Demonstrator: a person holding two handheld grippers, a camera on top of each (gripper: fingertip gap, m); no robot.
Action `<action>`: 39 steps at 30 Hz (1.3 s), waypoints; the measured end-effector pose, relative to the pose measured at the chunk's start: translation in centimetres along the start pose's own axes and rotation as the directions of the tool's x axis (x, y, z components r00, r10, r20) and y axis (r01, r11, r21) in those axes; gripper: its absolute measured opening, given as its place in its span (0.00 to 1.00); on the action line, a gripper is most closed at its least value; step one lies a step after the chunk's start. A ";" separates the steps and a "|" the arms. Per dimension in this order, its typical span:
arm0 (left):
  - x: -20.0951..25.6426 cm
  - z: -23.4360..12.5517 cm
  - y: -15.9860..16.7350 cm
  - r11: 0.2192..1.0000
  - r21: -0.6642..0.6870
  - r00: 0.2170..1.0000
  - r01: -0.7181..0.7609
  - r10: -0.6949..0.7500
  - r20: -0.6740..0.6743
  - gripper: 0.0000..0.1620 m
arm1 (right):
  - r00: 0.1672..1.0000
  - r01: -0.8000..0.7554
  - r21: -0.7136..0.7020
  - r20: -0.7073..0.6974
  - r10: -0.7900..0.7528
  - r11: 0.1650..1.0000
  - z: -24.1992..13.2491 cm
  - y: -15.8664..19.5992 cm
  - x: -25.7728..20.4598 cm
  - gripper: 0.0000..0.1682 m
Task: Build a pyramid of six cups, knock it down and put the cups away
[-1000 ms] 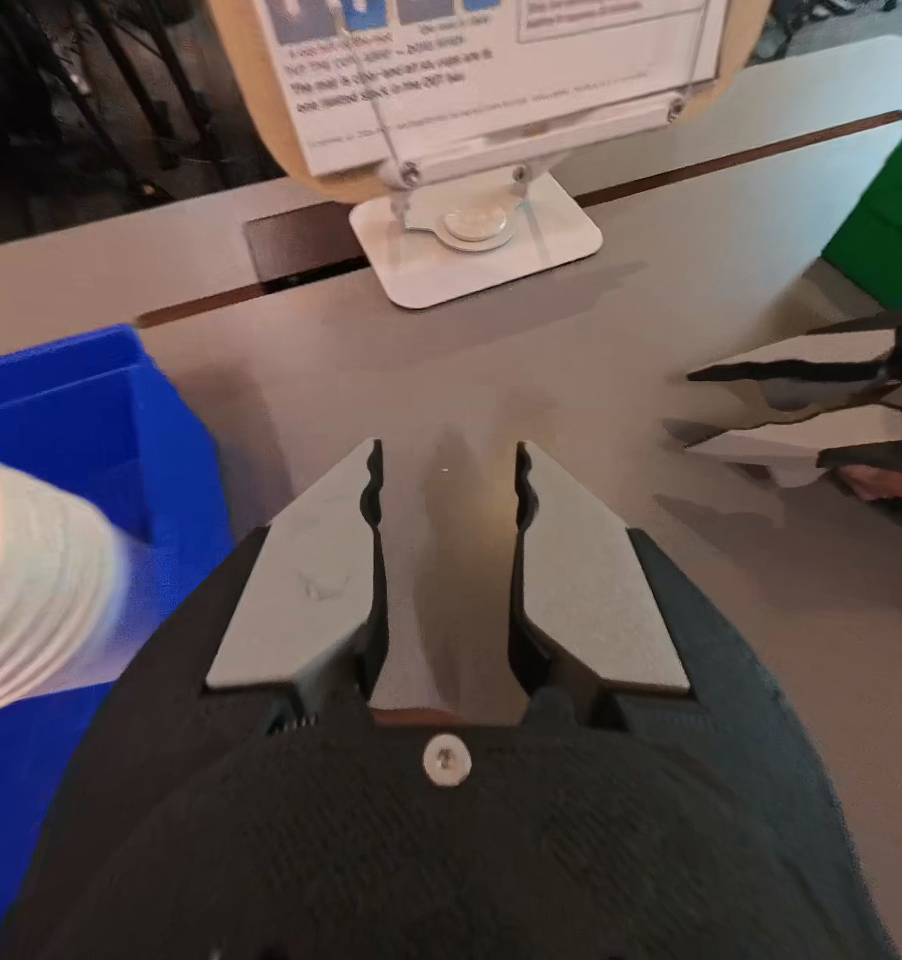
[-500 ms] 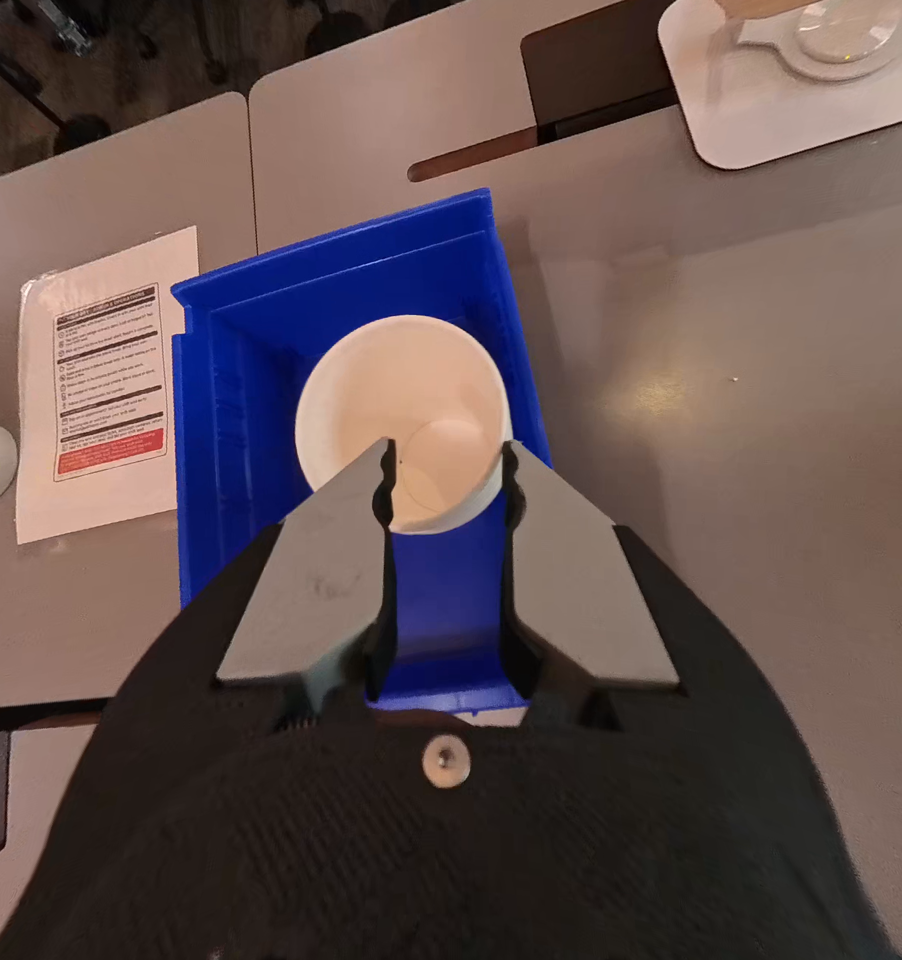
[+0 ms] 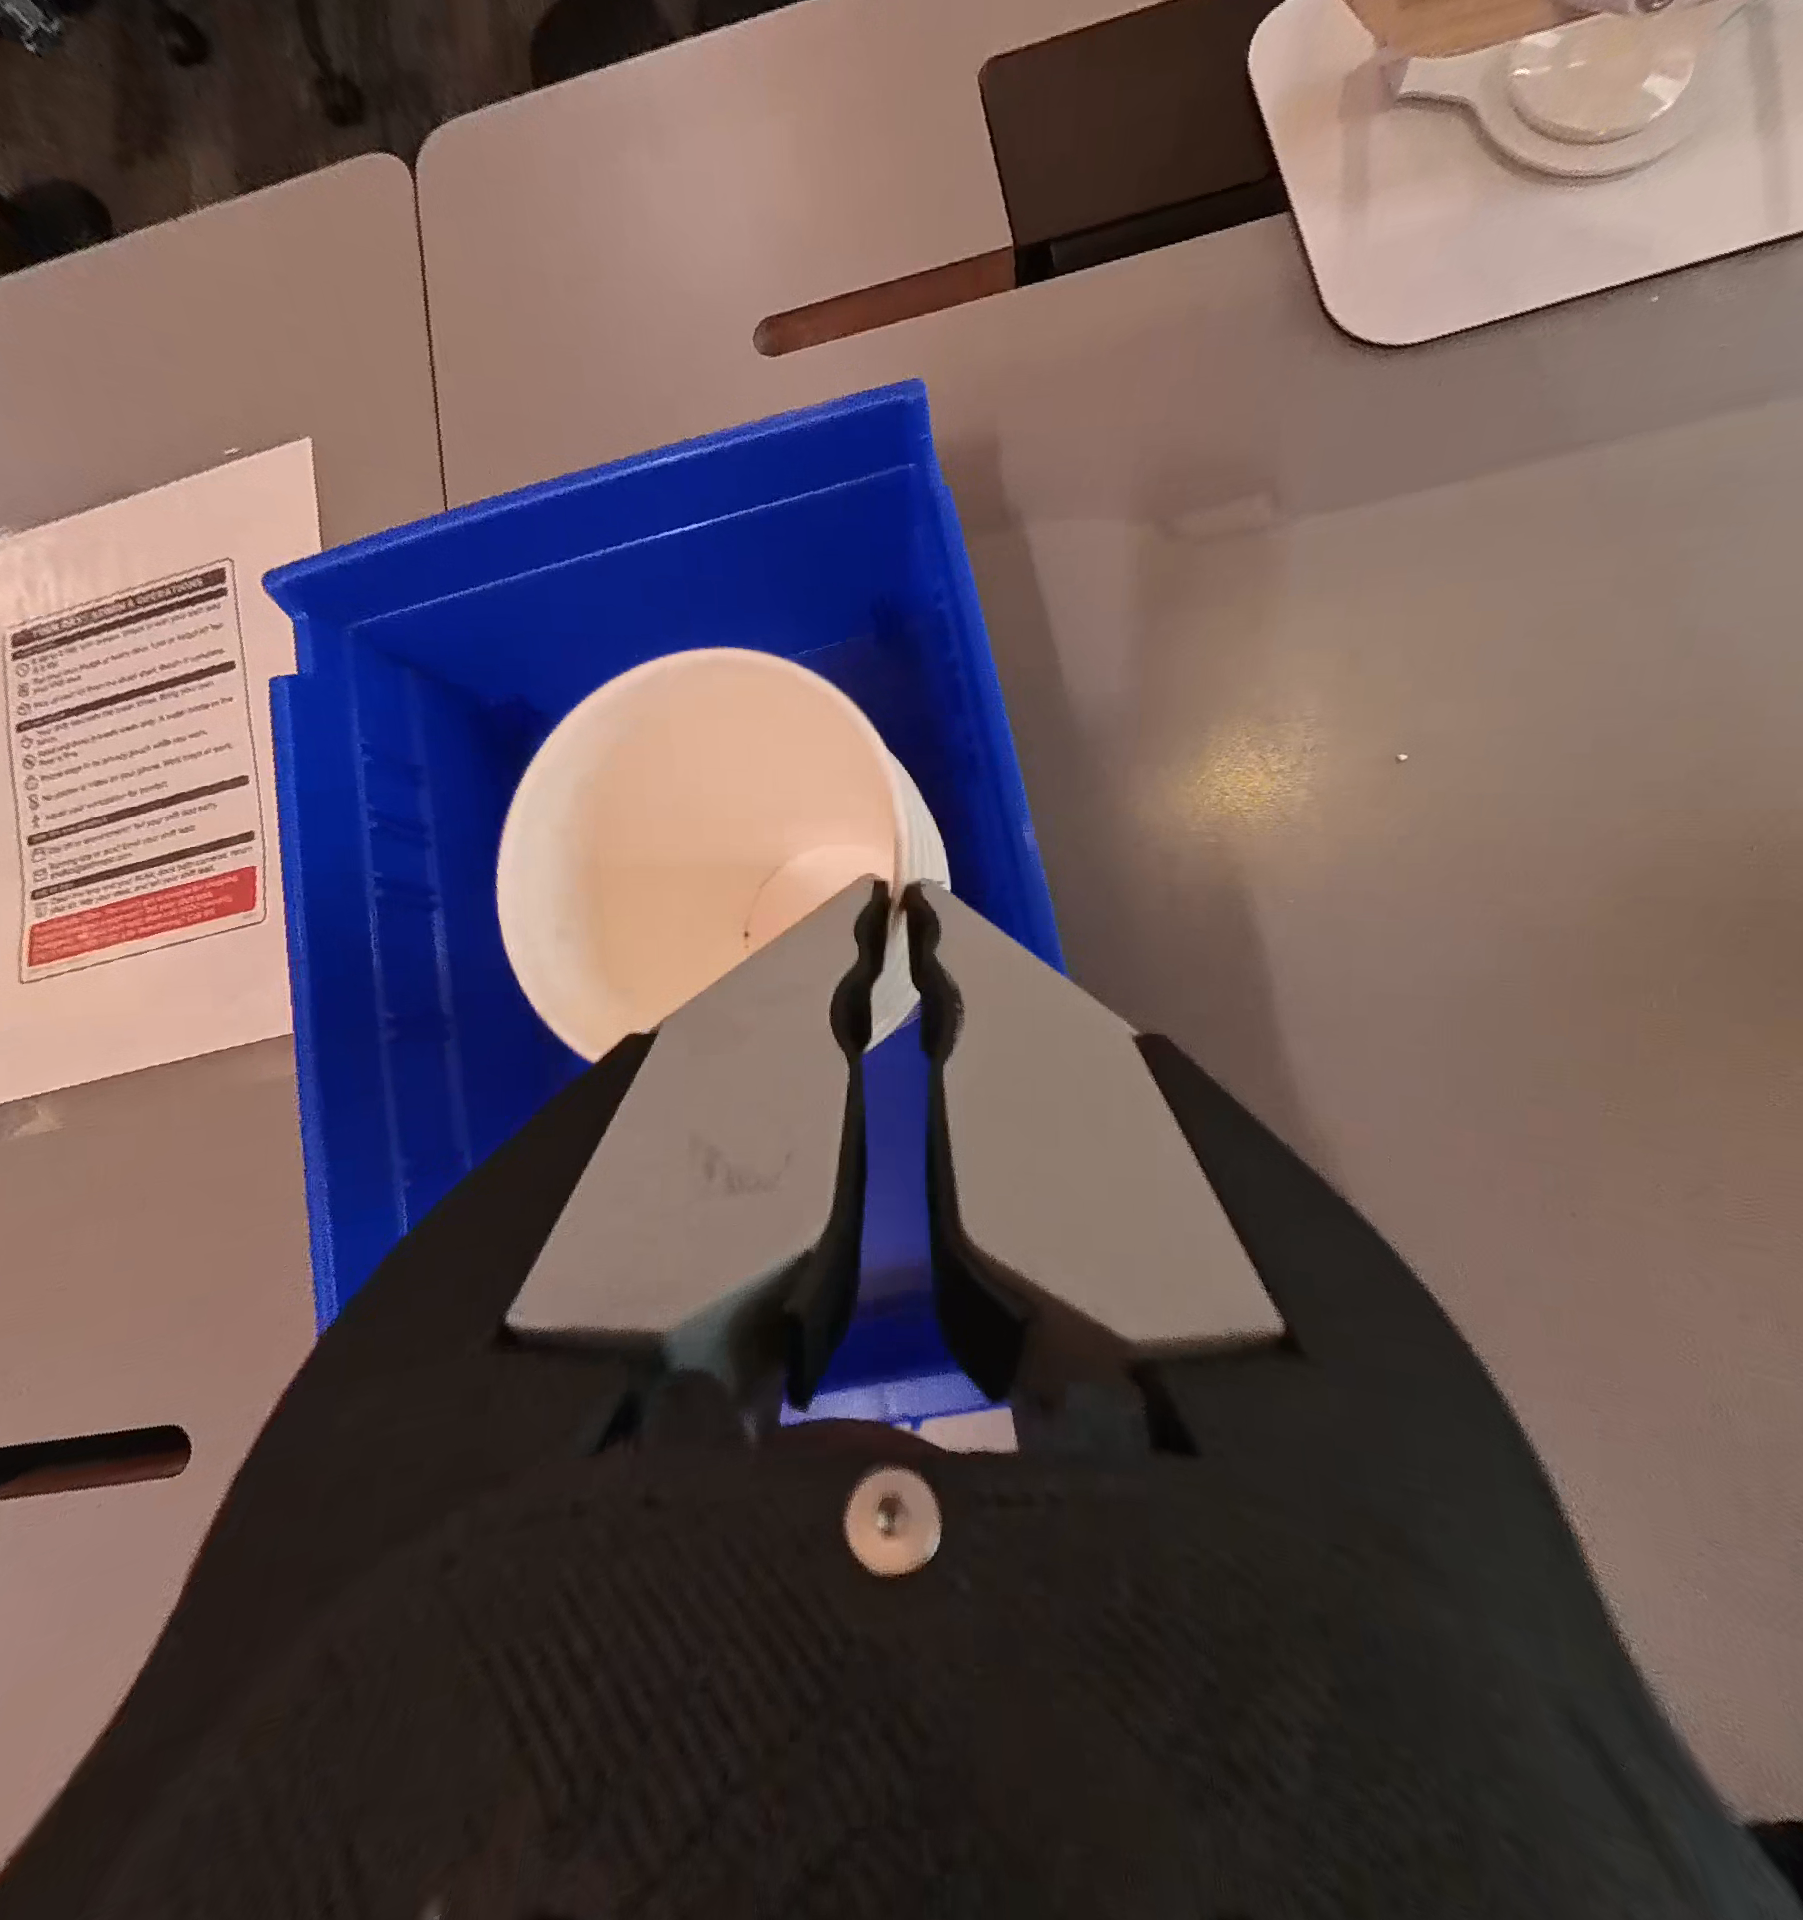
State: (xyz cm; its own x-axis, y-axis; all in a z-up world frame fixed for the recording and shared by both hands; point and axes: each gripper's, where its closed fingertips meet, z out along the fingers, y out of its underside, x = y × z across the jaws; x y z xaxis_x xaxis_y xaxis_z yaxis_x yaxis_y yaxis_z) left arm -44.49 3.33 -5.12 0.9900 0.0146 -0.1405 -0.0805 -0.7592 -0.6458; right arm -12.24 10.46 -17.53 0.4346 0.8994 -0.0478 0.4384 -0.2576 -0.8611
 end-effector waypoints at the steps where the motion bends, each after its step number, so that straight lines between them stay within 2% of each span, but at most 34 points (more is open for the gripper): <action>1: 0.1 0.1 0.1 1.000 -0.005 1.000 -0.005 0.004 -0.006 0.01 | 1.000 0.000 0.000 0.000 0.000 1.000 0.0 0.0 0.0 0.34; 4: 0.5 0.2 0.3 1.000 -0.019 1.000 -0.001 0.001 -0.019 0.01 | 1.000 -0.001 0.002 0.000 0.001 1.000 0.0 0.0 0.0 0.34; 7: 0.4 0.5 0.4 1.000 -0.022 1.000 0.004 -0.004 -0.001 0.11 | 1.000 0.001 0.002 0.000 -0.001 1.000 0.0 0.0 0.0 0.34; 11: 0.4 0.9 0.4 1.000 -0.028 1.000 0.002 -0.002 0.006 0.02 | 1.000 0.004 0.001 0.004 -0.004 1.000 0.0 0.0 -0.1 0.33; 18: -0.5 0.4 -0.4 1.000 -0.002 0.998 -0.018 0.018 0.065 0.00 | 1.000 0.008 -0.005 0.010 -0.008 1.000 0.1 0.1 -0.2 0.33; 25: -2.4 -2.7 -3.3 0.987 0.157 0.985 -0.033 0.006 0.171 0.00 | 1.000 0.010 -0.010 0.011 -0.010 1.000 0.1 0.1 -0.2 0.33; 31: -2.9 -7.7 -6.6 0.933 0.346 0.958 -0.103 -0.001 0.287 0.00 | 1.000 0.006 -0.004 0.012 -0.005 1.000 0.1 0.0 -0.2 0.33; 36: 0.1 -11.6 -8.9 0.867 0.474 0.963 -0.155 0.026 0.269 0.00 | 1.000 0.009 0.007 0.010 -0.009 1.000 0.0 -0.1 -0.1 0.33; 39: 3.8 -12.5 -10.2 0.824 0.543 0.979 -0.163 0.066 0.194 0.00 | 1.000 0.012 0.022 0.016 -0.013 1.000 -0.1 -0.3 -0.2 0.33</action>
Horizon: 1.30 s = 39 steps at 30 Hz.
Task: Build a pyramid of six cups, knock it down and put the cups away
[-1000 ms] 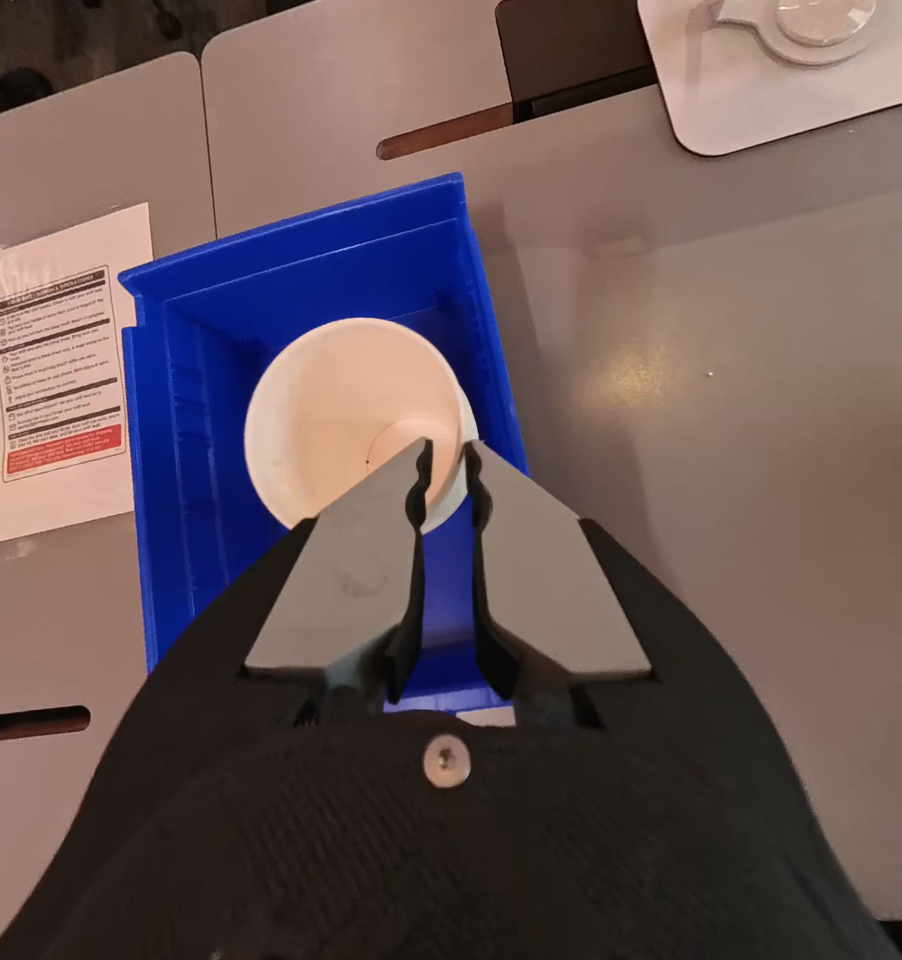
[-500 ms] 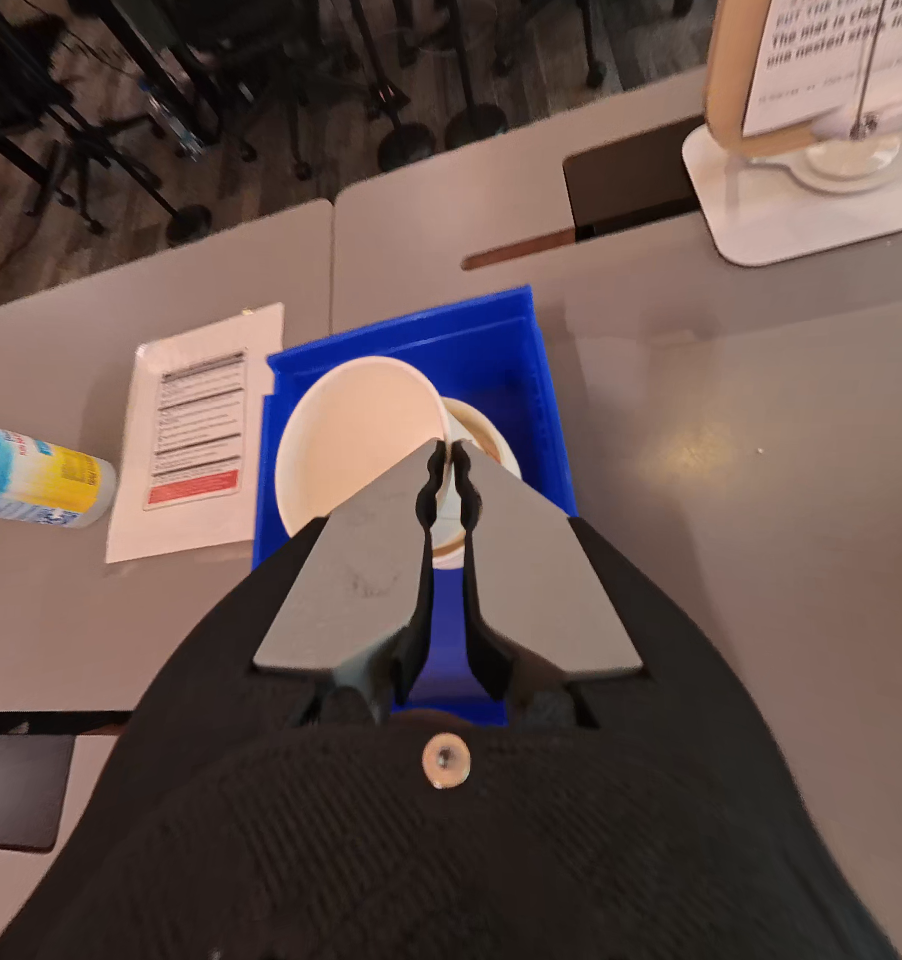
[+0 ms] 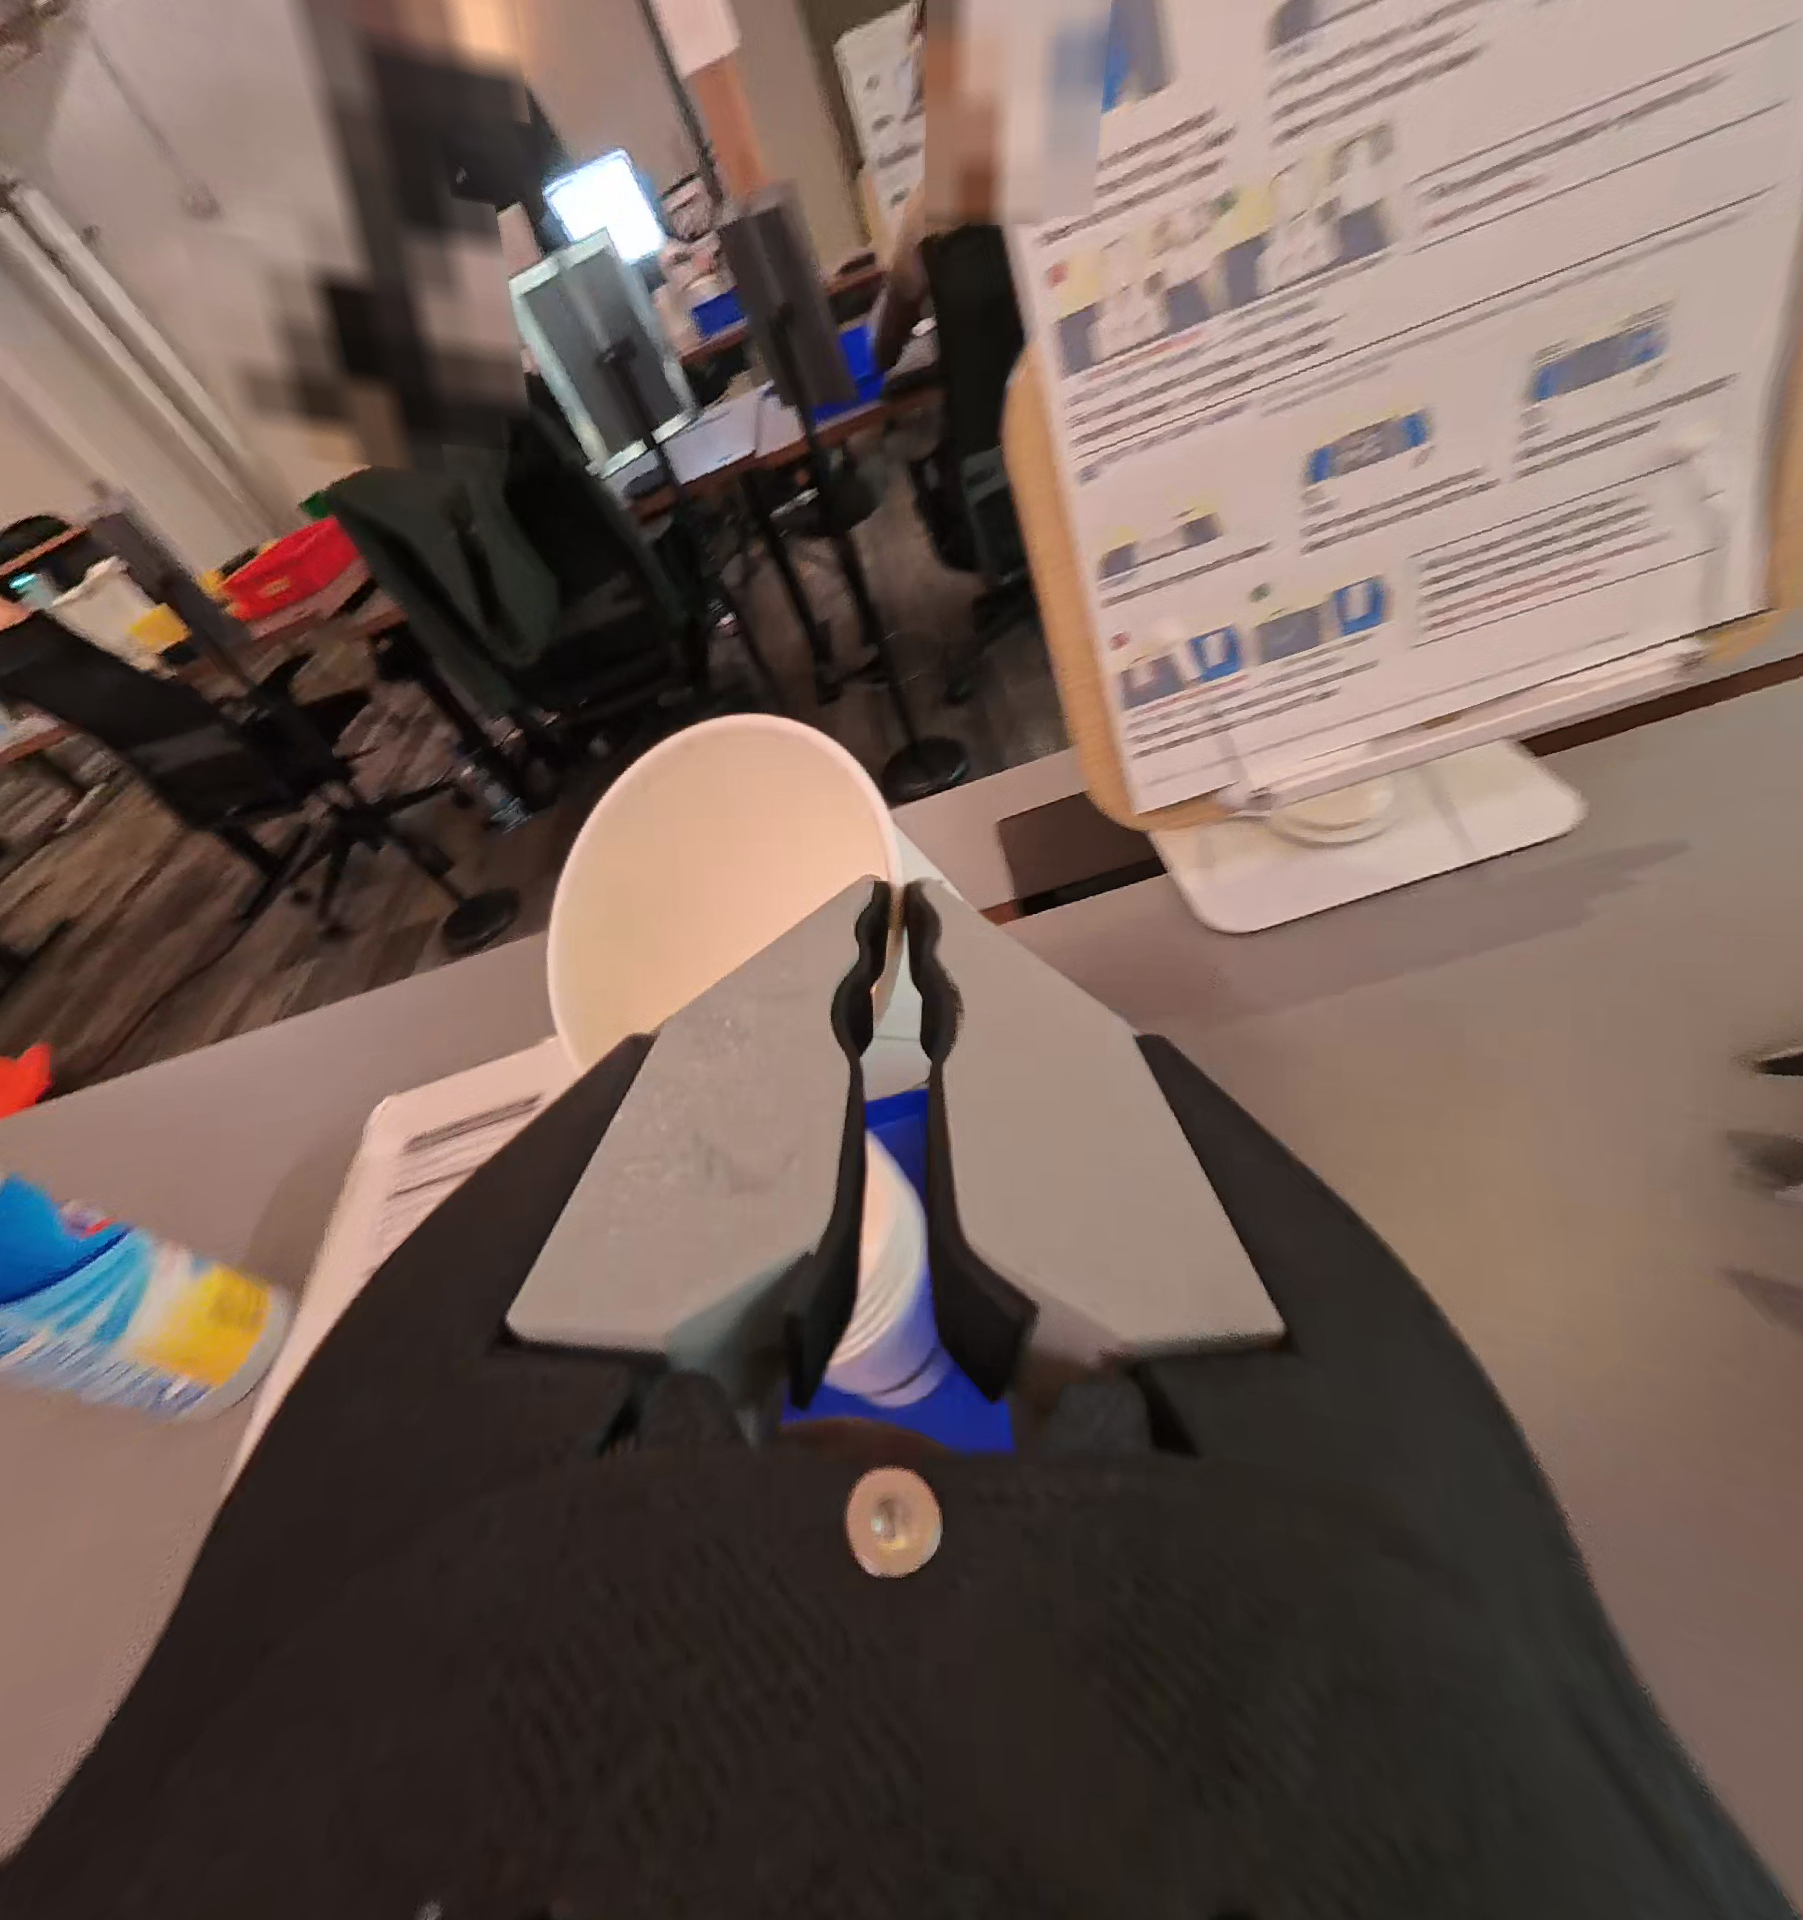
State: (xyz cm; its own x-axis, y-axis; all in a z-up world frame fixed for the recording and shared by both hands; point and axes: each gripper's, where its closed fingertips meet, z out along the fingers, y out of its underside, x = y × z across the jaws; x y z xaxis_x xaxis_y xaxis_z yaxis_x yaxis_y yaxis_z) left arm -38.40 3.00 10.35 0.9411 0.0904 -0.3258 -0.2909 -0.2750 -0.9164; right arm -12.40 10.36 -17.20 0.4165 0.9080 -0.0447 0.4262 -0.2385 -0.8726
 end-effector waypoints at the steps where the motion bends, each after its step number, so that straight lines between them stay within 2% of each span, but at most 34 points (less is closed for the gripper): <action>1: 1.5 0.0 -0.6 1.000 0.022 0.999 -0.001 0.002 -0.042 0.00 | 1.000 0.002 0.008 0.004 -0.002 1.000 0.0 -0.1 -0.1 0.33; 4: 6.2 0.3 -1.8 0.996 0.084 0.987 0.003 0.010 -0.158 0.00 | 0.999 0.006 0.048 0.039 -0.008 0.999 -0.3 -0.7 -0.6 0.34; 9: 13.6 1.4 -2.5 0.976 0.187 0.941 0.109 -0.040 -0.337 0.01 | 0.985 -0.024 0.144 0.172 -0.001 0.989 -0.9 -2.1 -2.4 0.34; 12: 17.9 2.4 -1.8 0.955 0.232 0.885 0.184 -0.058 -0.463 0.01 | 0.976 -0.015 0.159 0.217 -0.020 0.987 -1.1 -2.3 -3.1 0.29; 15: 21.6 3.2 -0.3 0.934 0.201 0.784 0.294 -0.116 -0.609 0.01 | 0.972 -0.006 0.142 0.233 -0.028 0.990 -0.9 -2.1 -3.4 0.29; 19: 24.8 1.9 0.6 0.874 0.201 0.596 0.442 -0.119 -0.794 0.00 | 0.963 -0.034 0.146 0.269 -0.006 0.989 -1.1 -2.2 -3.5 0.30; 21: 25.2 1.9 1.8 0.851 0.179 0.535 0.494 -0.136 -0.834 0.00 | 0.958 -0.048 0.164 0.285 -0.001 0.985 -1.3 -2.4 -3.5 0.30; 24: 25.7 3.1 3.8 0.861 0.077 0.472 0.503 -0.199 -0.859 0.00 | 0.946 -0.070 0.207 0.325 -0.002 0.976 -1.7 -3.1 -4.0 0.29; 29: 27.1 4.6 5.8 0.866 -0.026 0.422 0.499 -0.269 -0.866 0.00 | 0.920 -0.138 0.272 0.391 0.021 0.952 -2.6 -4.1 -4.3 0.27; 33: 28.4 4.9 6.8 0.915 -0.014 0.489 0.403 -0.228 -0.842 0.00 | 0.914 -0.171 0.306 0.403 0.035 0.937 -3.1 -4.5 -4.1 0.27; 39: 27.5 4.1 6.0 0.901 0.024 0.503 0.434 -0.220 -0.836 0.00 | 0.913 -0.197 0.305 0.403 0.061 0.932 -3.3 -4.5 -3.9 0.26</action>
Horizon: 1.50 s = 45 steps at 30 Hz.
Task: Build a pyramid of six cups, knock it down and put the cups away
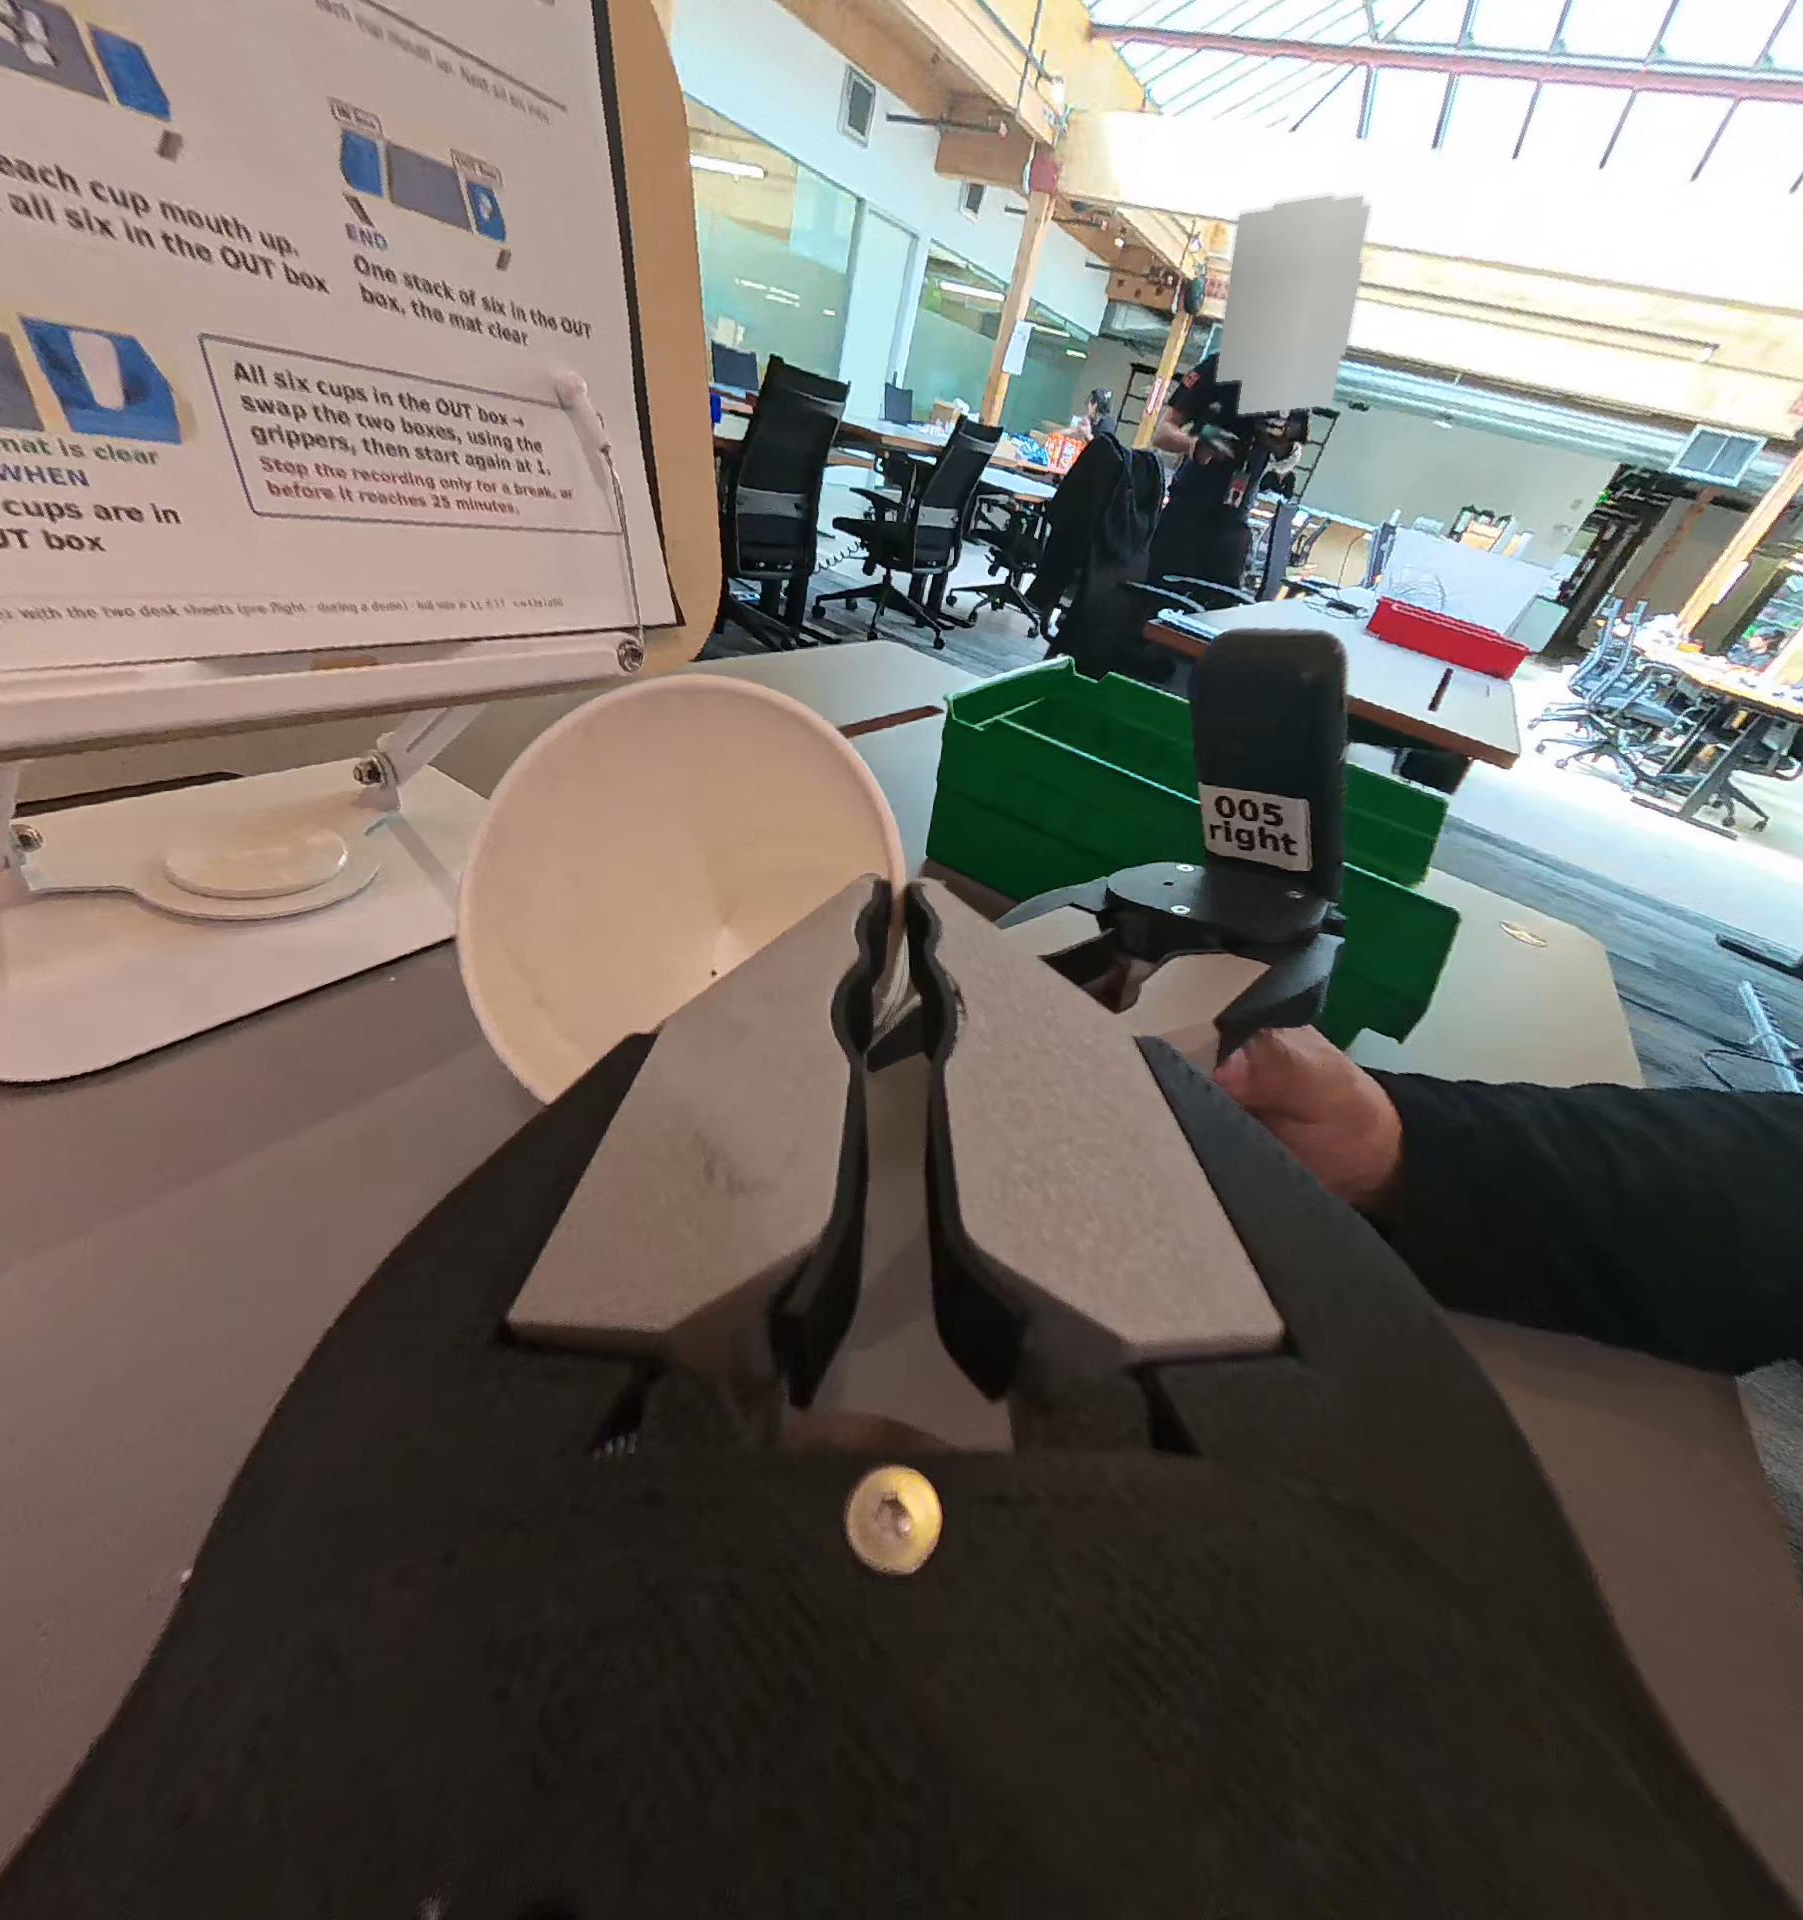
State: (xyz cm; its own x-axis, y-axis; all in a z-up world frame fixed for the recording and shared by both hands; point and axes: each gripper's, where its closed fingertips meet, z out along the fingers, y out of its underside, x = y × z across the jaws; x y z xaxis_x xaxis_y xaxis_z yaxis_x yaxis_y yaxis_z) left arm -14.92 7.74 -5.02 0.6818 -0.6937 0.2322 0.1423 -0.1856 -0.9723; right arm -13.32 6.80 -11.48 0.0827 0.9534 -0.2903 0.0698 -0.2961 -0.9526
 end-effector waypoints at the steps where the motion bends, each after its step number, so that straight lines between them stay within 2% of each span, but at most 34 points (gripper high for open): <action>1: 0.0 -0.2 -0.3 1.000 0.014 1.000 -0.003 0.003 0.002 0.00 | 1.000 -0.001 -0.002 -0.014 0.001 1.000 0.0 0.0 0.2 0.27; 6: -0.4 -1.1 -1.3 0.997 0.070 1.000 0.018 -0.018 0.002 0.00 | 0.996 -0.059 0.009 -0.073 0.059 0.998 -0.4 -0.1 1.7 0.30; 12: -0.6 -1.1 -1.0 0.998 0.062 1.000 0.030 -0.030 -0.005 0.00 | 0.986 -0.151 0.060 -0.068 0.155 0.987 -1.1 -0.6 2.8 0.33; 16: -0.3 -1.0 -1.0 0.998 0.058 1.000 0.023 -0.023 -0.012 0.00 | 0.984 -0.157 0.059 -0.071 0.161 0.986 -1.2 -0.6 3.0 0.32; 18: -0.3 -1.0 -1.0 0.998 0.059 1.000 0.023 -0.022 -0.014 0.00 | 0.989 -0.139 0.055 -0.036 0.141 0.989 -1.2 -0.7 2.3 0.23; 21: 0.1 -1.1 -1.2 0.997 0.072 0.999 0.037 -0.034 -0.041 0.00 | 0.991 -0.131 0.022 0.007 0.131 0.991 -0.8 -0.3 1.5 0.26; 24: 0.0 -1.3 -1.5 0.996 0.081 0.998 0.044 -0.041 -0.042 0.00 | 0.995 -0.098 0.022 -0.008 0.098 0.995 -0.8 -0.4 1.4 0.23; 27: -0.3 -1.8 -1.9 0.993 0.104 0.997 0.061 -0.057 -0.043 0.00 | 0.998 -0.046 0.037 -0.042 0.047 0.998 -1.2 -0.9 1.5 0.13; 29: -0.5 -2.1 -2.2 0.990 0.115 0.996 0.082 -0.077 -0.046 0.00 | 0.999 -0.023 0.065 -0.040 0.025 0.998 -1.6 -1.5 1.4 0.11; 31: -1.0 -2.2 -2.1 0.988 0.115 0.995 0.100 -0.096 -0.040 0.00 | 0.999 -0.006 0.076 -0.038 0.009 0.997 -1.9 -1.7 1.3 0.02; 36: -1.8 -2.2 -1.1 0.983 0.070 0.985 0.169 -0.166 -0.051 0.00 | 0.995 0.031 0.088 -0.097 -0.022 0.996 -2.6 -2.3 1.9 0.01; 45: -4.8 -1.2 4.0 0.952 -0.152 0.963 0.266 -0.255 0.086 0.02 | 0.984 0.066 0.121 -0.172 -0.045 0.990 -3.7 -3.6 2.6 0.00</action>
